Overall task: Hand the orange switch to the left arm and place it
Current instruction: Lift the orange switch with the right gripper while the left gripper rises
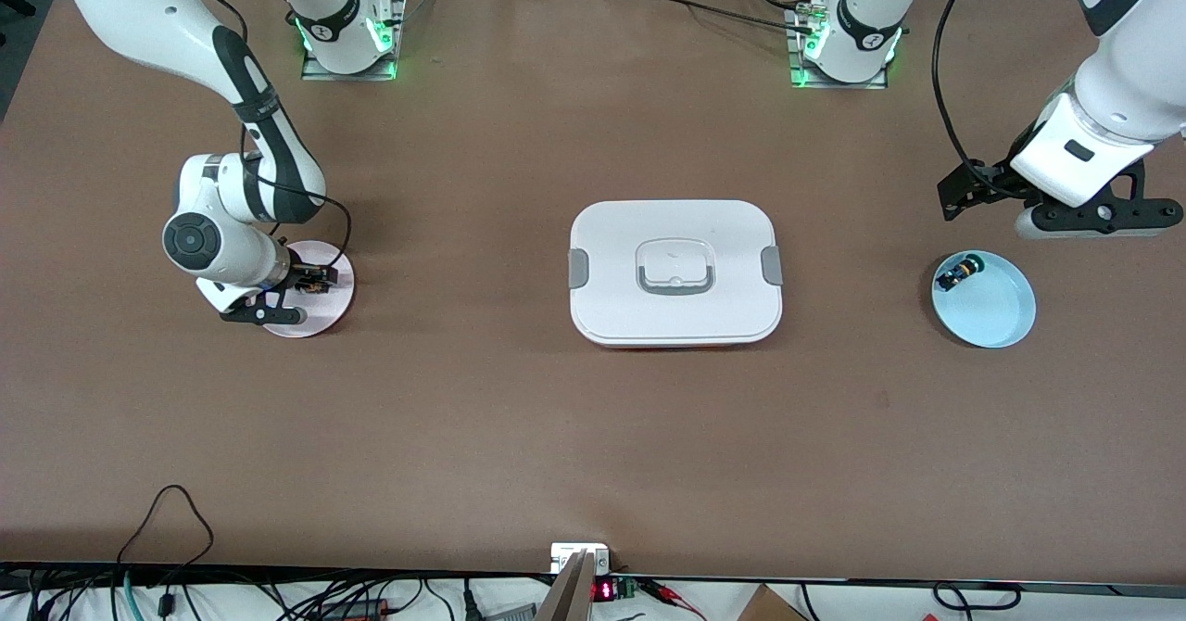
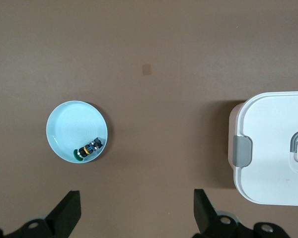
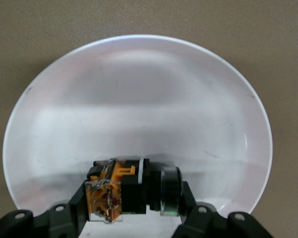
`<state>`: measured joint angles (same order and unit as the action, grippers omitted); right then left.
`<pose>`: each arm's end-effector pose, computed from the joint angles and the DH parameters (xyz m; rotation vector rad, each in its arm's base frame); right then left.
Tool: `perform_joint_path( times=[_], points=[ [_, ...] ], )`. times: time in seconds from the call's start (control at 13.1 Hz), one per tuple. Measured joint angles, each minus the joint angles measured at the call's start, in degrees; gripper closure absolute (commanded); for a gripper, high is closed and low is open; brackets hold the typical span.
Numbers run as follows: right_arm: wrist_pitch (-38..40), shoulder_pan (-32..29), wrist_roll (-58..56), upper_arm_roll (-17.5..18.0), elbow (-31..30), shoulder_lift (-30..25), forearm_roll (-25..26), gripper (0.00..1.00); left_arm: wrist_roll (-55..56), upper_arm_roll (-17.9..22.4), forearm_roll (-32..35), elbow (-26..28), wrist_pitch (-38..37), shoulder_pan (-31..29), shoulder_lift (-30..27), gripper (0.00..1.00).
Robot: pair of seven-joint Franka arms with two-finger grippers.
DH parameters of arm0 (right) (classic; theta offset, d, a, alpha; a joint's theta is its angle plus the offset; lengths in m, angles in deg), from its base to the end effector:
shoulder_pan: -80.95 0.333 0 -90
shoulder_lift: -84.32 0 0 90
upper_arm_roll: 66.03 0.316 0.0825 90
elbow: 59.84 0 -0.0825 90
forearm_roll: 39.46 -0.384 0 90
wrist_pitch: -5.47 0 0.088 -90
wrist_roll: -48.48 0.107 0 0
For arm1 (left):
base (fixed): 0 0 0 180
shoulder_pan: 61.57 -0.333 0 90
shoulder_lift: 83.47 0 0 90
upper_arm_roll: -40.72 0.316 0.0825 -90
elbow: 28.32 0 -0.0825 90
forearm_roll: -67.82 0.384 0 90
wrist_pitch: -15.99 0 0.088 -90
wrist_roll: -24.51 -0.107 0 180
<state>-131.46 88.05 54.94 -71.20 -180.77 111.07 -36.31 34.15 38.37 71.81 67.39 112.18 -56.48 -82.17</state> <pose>0.5575 0.0173 0.1772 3.0405 -0.0449 -0.2753 0.5635 -0.0665 0.5741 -3.0716 -0.0467 0.0061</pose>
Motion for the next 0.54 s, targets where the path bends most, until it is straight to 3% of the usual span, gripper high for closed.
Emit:
perform_joint_path(
  times=[0.08, 0.23, 0.54],
  points=[
    [0.00, 0.00, -0.01, 0.00, 0.01, 0.00, 0.00, 0.84, 0.00, 0.00, 0.00, 0.00, 0.00, 0.00, 0.00, 0.00],
    [0.00, 0.01, -0.04, 0.00, 0.31, 0.01, 0.01, 0.98, 0.00, 0.00, 0.00, 0.00, -0.01, 0.00, 0.00, 0.00],
    [4.17, 0.54, -0.24, 0.17, 3.98, -1.46, 0.02, 1.00, 0.00, 0.00, 0.00, 0.00, -0.07, -0.01, 0.00, 0.00]
  ],
)
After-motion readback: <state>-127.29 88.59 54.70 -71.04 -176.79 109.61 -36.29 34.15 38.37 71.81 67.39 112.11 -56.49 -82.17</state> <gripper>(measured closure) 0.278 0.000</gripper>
